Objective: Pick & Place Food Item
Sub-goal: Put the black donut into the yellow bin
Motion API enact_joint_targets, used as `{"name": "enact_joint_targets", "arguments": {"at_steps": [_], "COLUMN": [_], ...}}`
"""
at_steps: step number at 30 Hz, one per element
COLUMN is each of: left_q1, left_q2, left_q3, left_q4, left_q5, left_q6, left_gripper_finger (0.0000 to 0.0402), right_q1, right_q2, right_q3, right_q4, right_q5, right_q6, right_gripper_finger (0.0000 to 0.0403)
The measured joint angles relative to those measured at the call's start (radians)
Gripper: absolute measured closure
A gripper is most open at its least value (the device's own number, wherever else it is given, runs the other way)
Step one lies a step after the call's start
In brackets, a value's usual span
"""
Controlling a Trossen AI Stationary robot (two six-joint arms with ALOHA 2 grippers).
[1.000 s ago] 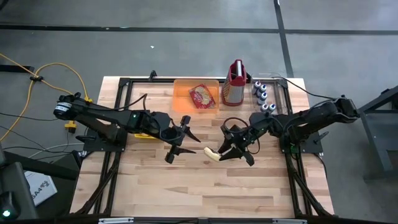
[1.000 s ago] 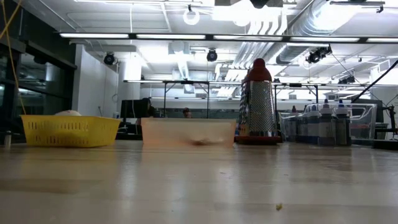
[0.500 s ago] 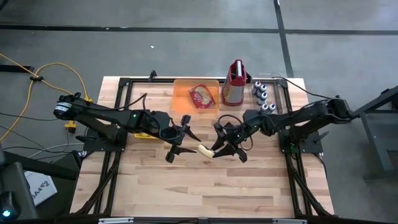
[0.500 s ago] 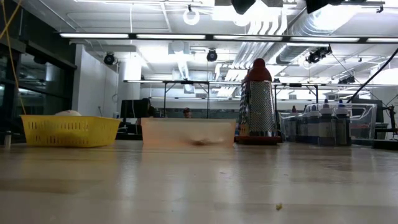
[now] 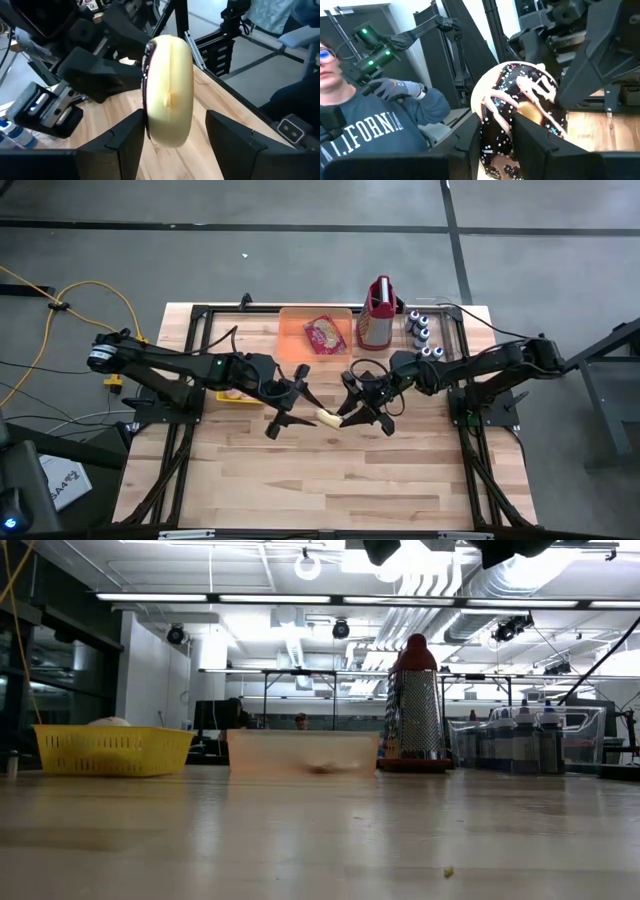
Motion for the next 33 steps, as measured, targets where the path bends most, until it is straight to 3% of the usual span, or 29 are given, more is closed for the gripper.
{"name": "enact_joint_targets", "arguments": {"at_steps": [17,33], "left_q1": [0.022,0.022], "left_q2": [0.026,0.026], "left_q3": [0.000,0.000], "left_q4": [0.058,0.056], "left_q5": [0.061,0.060], "left_q6": [-0.007,-0.029], "left_gripper_finger": [0.0205,0.0289], "right_q1": [-0.001,-0.001], "right_q2": [0.000,0.000], "right_q3": [0.000,0.000], "right_q4": [0.009,0.007], "right_q5": [0.005,0.003], "right_q6": [-0.005,-0.002], "right_gripper_finger": [0.0309,0.0309]}}
